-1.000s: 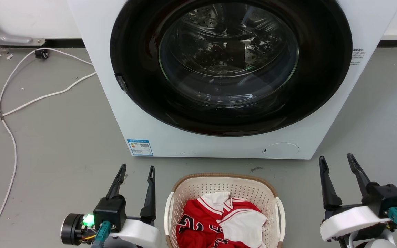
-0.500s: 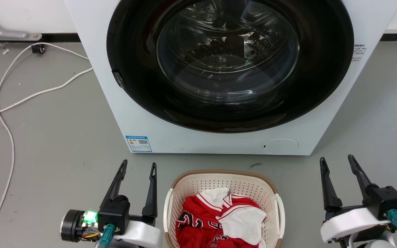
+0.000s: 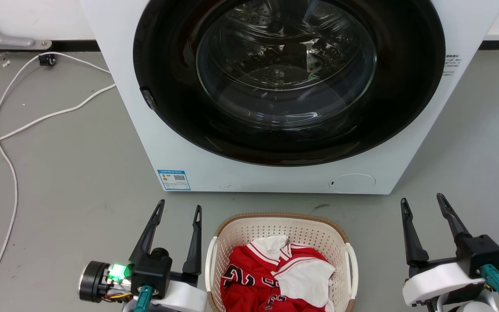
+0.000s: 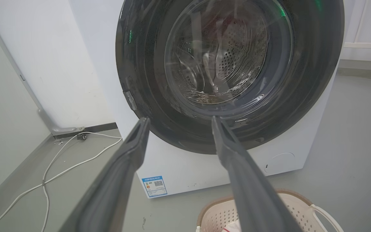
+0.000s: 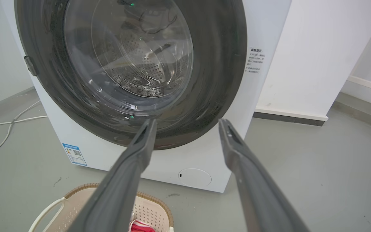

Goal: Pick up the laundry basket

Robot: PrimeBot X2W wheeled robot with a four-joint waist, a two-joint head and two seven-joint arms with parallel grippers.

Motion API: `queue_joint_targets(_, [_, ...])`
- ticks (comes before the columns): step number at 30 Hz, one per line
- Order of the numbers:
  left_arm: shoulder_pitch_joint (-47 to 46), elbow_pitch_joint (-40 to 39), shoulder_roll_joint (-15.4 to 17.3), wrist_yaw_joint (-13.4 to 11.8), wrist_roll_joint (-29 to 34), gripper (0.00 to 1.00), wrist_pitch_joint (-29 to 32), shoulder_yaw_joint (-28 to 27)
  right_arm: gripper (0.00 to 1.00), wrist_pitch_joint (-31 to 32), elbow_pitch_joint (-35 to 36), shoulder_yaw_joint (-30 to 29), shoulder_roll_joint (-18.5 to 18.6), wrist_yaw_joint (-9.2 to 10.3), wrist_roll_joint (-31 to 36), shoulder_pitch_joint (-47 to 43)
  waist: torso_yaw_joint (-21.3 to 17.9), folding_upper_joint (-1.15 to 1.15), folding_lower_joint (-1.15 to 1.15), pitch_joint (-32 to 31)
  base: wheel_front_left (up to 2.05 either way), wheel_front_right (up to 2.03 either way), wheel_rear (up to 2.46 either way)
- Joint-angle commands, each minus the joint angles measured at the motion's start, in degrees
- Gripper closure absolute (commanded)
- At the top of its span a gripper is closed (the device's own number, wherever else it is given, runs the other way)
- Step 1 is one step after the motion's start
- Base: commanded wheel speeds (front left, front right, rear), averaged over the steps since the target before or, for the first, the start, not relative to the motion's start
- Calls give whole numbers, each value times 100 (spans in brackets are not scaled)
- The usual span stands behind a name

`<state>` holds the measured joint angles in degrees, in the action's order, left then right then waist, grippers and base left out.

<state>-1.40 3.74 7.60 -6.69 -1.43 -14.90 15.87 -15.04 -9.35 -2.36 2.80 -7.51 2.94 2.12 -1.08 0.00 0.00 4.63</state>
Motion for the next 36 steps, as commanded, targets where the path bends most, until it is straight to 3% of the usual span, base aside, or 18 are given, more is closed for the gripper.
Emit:
queue_joint_targets(1, [58, -3, -17, 14, 27, 0, -46, -30, 0, -22, -7, -3, 15, 4, 6, 47, 0, 0, 0, 1, 0, 0, 0])
queue_joint_targets(11, [78, 100, -62, 115, 70, 0, -45, -86, 0, -19, -139, -156, 12, 4, -148, 99, -12, 0, 0, 70, 0, 0, 0])
queue_joint_targets(18, [-103, 827, -31, 366, 30, 0, -32, -36, 0, -19, -520, -116, 11, 4, -302, 265, -77, 0, 0, 383, 0, 0, 0])
queue_joint_targets(36, [-1838, 2618, 324, 997, -39, 0, -32, -200, 0, 65, -2391, 468, 10, 4, -199, 1971, -269, 0, 0, 2573, 0, 0, 0])
